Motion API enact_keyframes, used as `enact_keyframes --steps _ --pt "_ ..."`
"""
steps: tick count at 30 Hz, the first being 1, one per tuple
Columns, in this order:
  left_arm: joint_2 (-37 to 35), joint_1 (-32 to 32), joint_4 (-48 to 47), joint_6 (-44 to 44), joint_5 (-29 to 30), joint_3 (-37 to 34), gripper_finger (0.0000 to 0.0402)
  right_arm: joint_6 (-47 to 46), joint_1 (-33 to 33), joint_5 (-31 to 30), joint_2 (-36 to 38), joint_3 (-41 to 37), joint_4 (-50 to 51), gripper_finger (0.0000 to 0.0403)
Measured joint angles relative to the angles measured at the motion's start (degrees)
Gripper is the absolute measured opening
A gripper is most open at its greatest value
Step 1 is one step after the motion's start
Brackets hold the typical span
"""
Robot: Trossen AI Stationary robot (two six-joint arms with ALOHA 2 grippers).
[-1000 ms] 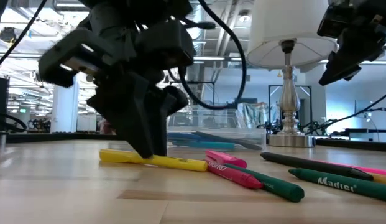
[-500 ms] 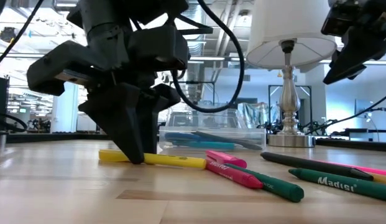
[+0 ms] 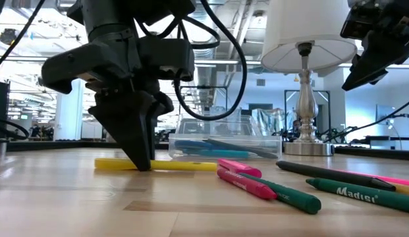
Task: Pick & place school supplies into a supply box
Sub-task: Put the yellow pen into the transparent supply box
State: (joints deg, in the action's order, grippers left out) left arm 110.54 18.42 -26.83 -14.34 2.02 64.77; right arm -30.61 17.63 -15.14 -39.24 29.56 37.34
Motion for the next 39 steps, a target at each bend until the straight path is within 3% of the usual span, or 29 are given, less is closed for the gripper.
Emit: enact_keyframes --steps 6,16,28,35,39 --pt "-0.71 -0.44 -0.45 -5.84 1.67 -0.04 0.0039 0.02 -0.02 0.00 -0.11 0.00 0.02 0.0111" --pt "-2.04 -3.35 -9.44 -4.42 8.00 6.34 0.0027 0.19 -0.02 0.00 -0.11 0.00 0.28 0.0111" --pt "-2.21 -11.09 -14.56 8.54 13.70 18.49 0.0029 0.59 -0.02 -2.22 -0.11 0.00 0.39 0.0111" --pt "-2.00 -17.97 -12.95 21.06 13.62 17.74 0.0030 -0.20 -0.02 -3.21 -0.11 0.00 0.38 0.0111" --pt "-1.57 -20.42 -11.94 25.82 10.20 17.51 0.0034 -1.67 -0.02 -3.43 -0.11 0.00 0.31 0.0111"
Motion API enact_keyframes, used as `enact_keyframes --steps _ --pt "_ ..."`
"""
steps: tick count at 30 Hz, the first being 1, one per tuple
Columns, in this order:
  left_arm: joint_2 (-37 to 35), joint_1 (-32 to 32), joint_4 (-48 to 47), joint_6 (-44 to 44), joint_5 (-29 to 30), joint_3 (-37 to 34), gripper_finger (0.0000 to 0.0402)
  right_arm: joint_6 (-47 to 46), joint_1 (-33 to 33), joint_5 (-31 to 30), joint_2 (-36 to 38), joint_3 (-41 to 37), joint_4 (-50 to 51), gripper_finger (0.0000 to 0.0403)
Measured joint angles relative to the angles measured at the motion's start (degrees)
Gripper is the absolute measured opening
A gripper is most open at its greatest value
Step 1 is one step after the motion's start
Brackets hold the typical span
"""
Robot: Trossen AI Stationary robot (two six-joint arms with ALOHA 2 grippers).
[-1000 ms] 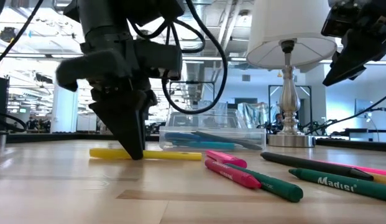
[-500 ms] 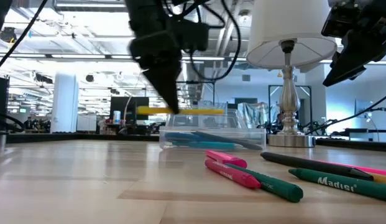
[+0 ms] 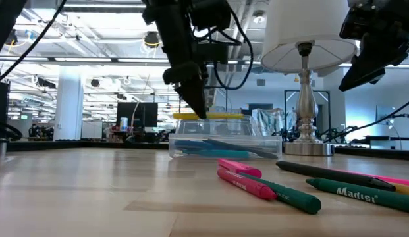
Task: Pick & place school supplies into a supply box
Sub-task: Put the yellow pen into the transparent supply box, then put the pink pencil into the transparent supply box
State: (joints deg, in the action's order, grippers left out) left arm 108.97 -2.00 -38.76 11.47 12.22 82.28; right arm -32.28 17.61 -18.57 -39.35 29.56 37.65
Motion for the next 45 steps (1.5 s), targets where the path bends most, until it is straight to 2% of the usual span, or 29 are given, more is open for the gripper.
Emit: enact_keyframes --steps 8,13,23,27,32,39,45 --pt "1.76 -1.61 5.35 9.17 -1.49 0.12 0.0041 -2.27 0.00 -2.39 -0.01 0.00 -0.30 0.0111" --pt "3.35 -1.68 6.43 11.20 -1.24 0.07 0.0048 -3.43 0.00 -2.83 -0.02 0.00 -0.84 0.0111" --pt "3.78 -2.23 7.56 11.31 -0.98 1.08 0.0132 -8.37 0.00 -2.60 -3.51 0.04 -3.55 0.0111" --pt "3.74 -2.54 3.12 9.62 -1.38 3.44 0.0153 -10.44 0.34 -1.57 -7.07 0.04 -7.97 0.0111" --pt "2.98 -2.54 -2.74 7.30 -4.08 6.45 0.0157 -14.24 2.85 -0.59 -12.94 0.04 -14.62 0.0111" --pt "-1.70 -2.67 -4.51 6.71 -5.95 6.51 0.0149 -22.71 9.77 -0.63 -22.35 0.04 -25.69 0.0111" --pt "-4.87 -4.23 -5.28 8.87 -8.25 6.54 0.0146 -28.16 16.24 -1.93 -30.82 0.04 -39.76 0.0111"
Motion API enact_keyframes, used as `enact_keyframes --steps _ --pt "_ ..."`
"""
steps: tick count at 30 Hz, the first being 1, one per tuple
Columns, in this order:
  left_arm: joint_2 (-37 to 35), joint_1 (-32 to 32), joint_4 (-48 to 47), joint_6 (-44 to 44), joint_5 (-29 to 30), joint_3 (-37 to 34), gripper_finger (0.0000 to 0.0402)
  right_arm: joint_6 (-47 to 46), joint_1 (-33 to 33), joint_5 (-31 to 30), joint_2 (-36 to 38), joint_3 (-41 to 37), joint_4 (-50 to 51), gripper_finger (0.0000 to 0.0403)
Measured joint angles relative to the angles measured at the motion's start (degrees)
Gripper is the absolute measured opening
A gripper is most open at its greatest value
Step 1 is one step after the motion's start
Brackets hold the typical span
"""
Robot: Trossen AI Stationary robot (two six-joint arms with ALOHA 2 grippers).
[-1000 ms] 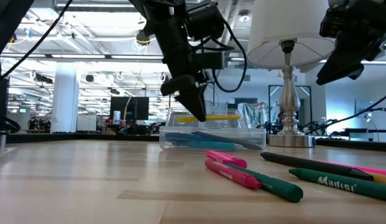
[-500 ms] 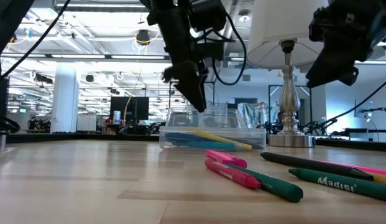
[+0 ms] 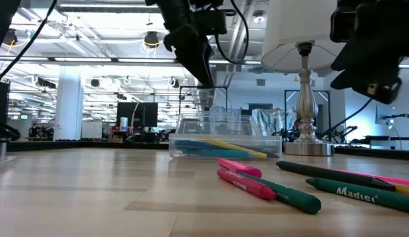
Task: Pick & place school supplies into a supply box
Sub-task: Put the pink pencil into the transparent supply box
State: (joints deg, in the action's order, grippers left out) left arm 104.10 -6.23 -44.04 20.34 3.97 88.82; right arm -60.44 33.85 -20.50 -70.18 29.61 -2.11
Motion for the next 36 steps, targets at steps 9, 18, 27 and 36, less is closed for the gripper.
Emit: enact_keyframes --steps 9,18,27,36 --pt "-1.14 -3.93 -1.19 4.48 -8.21 0.00 0.0146 -11.21 6.61 -5.31 -11.43 3.96 -6.98 0.0111" --pt "-1.87 -6.49 -3.35 7.30 -18.01 -0.04 0.0146 -17.82 9.29 -5.30 -21.49 15.27 1.08 0.0111" --pt "-3.85 -9.19 -3.75 8.89 -23.13 -0.04 0.0146 -28.22 10.82 -4.95 -28.13 27.91 20.09 0.0111" --pt "-4.07 -11.27 -6.06 9.47 -25.22 -0.07 0.0146 -34.33 10.72 -1.76 -32.84 33.90 28.90 0.0111"
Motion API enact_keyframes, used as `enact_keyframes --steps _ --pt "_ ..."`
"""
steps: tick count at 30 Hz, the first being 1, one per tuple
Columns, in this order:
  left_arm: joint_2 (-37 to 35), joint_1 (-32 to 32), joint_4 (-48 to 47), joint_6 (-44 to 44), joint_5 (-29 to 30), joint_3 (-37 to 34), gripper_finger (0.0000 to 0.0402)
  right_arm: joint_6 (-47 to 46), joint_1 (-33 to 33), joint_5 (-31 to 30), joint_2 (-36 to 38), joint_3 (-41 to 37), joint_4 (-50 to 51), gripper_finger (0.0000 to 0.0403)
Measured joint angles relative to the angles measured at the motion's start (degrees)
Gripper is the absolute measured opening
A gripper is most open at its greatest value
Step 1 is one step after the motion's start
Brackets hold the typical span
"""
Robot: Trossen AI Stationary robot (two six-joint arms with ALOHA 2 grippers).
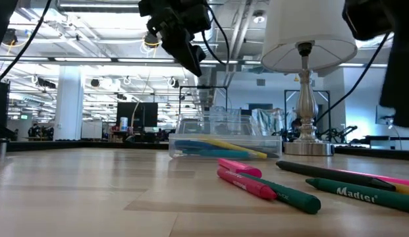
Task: Pick & place school supplies into a supply box
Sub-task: Put the pink pencil into the transparent supply box
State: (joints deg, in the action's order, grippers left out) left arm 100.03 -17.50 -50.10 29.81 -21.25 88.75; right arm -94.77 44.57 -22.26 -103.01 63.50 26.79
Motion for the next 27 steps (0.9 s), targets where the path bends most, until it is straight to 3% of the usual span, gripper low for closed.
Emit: enact_keyframes --steps 9,27 --pt "0.00 -0.02 -1.96 0.89 -0.69 -0.02 0.0146 -7.98 -0.06 4.25 -2.17 0.66 6.42 0.0111" --pt "0.02 -0.29 -3.71 1.62 -0.75 -0.02 0.0146 -1.27 -3.39 9.67 -5.95 0.75 3.99 0.0111"
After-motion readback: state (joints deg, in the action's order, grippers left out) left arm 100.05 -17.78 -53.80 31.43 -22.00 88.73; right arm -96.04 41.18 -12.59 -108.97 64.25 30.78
